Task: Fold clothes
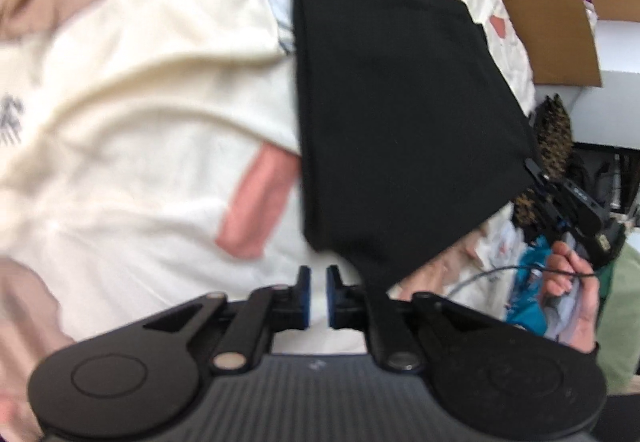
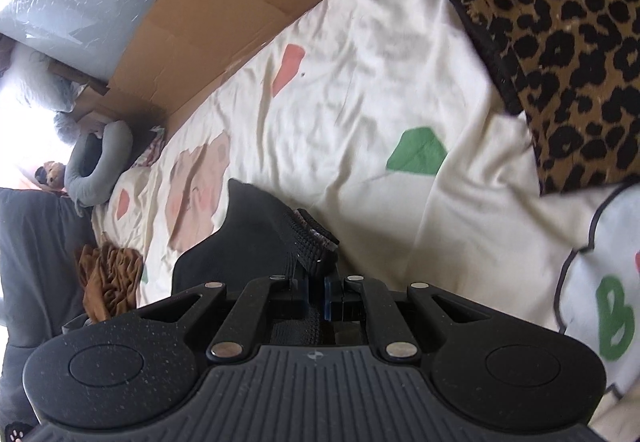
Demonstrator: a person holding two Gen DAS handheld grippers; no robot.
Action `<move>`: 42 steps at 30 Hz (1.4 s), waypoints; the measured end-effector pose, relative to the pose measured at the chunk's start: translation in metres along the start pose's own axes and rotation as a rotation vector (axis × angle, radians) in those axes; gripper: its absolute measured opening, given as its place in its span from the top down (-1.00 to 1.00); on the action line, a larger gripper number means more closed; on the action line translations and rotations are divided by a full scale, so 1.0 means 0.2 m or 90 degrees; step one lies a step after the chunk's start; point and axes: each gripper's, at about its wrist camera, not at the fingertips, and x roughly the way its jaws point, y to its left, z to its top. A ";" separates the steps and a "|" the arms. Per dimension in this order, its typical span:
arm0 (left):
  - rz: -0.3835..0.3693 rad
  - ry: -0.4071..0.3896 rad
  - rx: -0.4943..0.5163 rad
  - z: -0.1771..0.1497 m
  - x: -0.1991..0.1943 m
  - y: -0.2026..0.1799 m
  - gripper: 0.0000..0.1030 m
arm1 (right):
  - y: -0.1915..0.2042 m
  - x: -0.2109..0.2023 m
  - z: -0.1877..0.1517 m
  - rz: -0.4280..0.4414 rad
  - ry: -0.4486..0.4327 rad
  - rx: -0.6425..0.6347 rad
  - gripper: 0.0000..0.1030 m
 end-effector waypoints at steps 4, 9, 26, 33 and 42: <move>0.049 -0.035 0.018 0.09 -0.09 -0.03 0.59 | -0.06 0.05 0.03 -0.014 0.002 0.016 0.90; 0.104 -0.081 0.060 0.21 -0.24 -0.15 0.14 | -0.12 0.09 0.03 -0.019 0.012 0.053 0.76; 0.215 -0.207 0.254 0.50 -0.87 -1.06 -0.58 | -0.13 -0.19 -0.18 0.030 0.020 0.141 -0.11; 0.222 -0.206 0.320 0.63 -0.74 -1.21 -0.62 | -0.14 -0.18 -0.24 0.035 0.034 0.135 -0.12; 0.191 -0.131 0.415 0.81 -0.21 -1.18 -0.62 | -0.13 -0.09 -0.31 0.034 0.043 0.119 -0.12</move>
